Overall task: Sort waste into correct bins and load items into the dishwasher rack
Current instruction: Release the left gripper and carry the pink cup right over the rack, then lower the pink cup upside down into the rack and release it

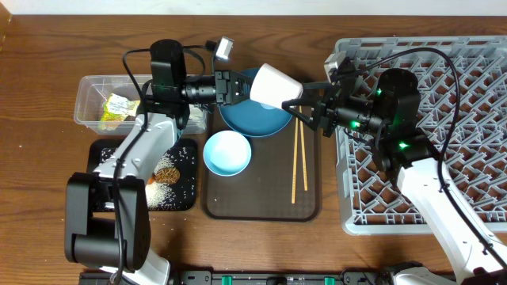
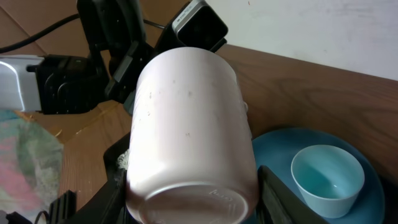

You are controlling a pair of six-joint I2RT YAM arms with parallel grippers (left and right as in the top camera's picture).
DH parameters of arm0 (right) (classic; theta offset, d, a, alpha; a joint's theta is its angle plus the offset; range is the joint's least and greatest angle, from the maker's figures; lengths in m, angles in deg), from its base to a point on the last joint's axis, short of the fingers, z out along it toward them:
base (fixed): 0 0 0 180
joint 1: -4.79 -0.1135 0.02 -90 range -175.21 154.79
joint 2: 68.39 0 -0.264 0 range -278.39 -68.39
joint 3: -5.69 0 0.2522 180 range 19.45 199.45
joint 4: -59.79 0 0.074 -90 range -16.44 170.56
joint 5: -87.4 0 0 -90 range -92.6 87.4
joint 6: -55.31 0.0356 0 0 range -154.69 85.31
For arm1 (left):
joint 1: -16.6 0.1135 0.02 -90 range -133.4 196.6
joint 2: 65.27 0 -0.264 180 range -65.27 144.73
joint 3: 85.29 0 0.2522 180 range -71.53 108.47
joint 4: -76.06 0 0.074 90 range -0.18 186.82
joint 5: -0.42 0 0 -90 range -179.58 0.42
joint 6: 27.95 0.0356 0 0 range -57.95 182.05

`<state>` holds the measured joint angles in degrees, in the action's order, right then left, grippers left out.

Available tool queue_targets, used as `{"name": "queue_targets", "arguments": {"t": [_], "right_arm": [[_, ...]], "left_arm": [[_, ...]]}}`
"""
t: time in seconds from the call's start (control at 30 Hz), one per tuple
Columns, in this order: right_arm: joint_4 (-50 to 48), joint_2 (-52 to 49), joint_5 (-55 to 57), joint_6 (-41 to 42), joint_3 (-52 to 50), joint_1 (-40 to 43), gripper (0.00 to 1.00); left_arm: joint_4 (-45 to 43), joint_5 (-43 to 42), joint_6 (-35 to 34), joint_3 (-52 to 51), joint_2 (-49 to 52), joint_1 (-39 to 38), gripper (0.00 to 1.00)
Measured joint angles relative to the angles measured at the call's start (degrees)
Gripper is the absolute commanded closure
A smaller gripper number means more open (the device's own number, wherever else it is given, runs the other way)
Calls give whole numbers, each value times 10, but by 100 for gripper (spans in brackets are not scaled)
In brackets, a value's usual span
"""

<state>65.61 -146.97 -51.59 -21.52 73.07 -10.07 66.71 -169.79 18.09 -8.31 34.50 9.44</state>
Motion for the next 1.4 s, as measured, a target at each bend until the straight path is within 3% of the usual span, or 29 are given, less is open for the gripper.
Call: {"name": "queue_targets", "arguments": {"t": [0.2,0.5,0.7,0.8,1.03,1.2,1.4], "right_arm": [[23,26,2,0,0,13,81],[142,83,21,11,4,78,84],[369,118,85,1,81,126,85],[516,133,165,-19,161,130,85],[762,148,372,-31,321,130,86],[870,151,497,-14,348,138,89],[941,121,552,-5,348,188,92]], "left_arm": [[1,0,5,0,0,8,75],[1,0,7,0,0,8,75],[3,0,7,0,0,8,75],[4,0,7,0,0,8,75],[5,0,7,0,0,8,75],[5,0,7,0,0,8,75],[5,0,7,0,0,8,76]]}}
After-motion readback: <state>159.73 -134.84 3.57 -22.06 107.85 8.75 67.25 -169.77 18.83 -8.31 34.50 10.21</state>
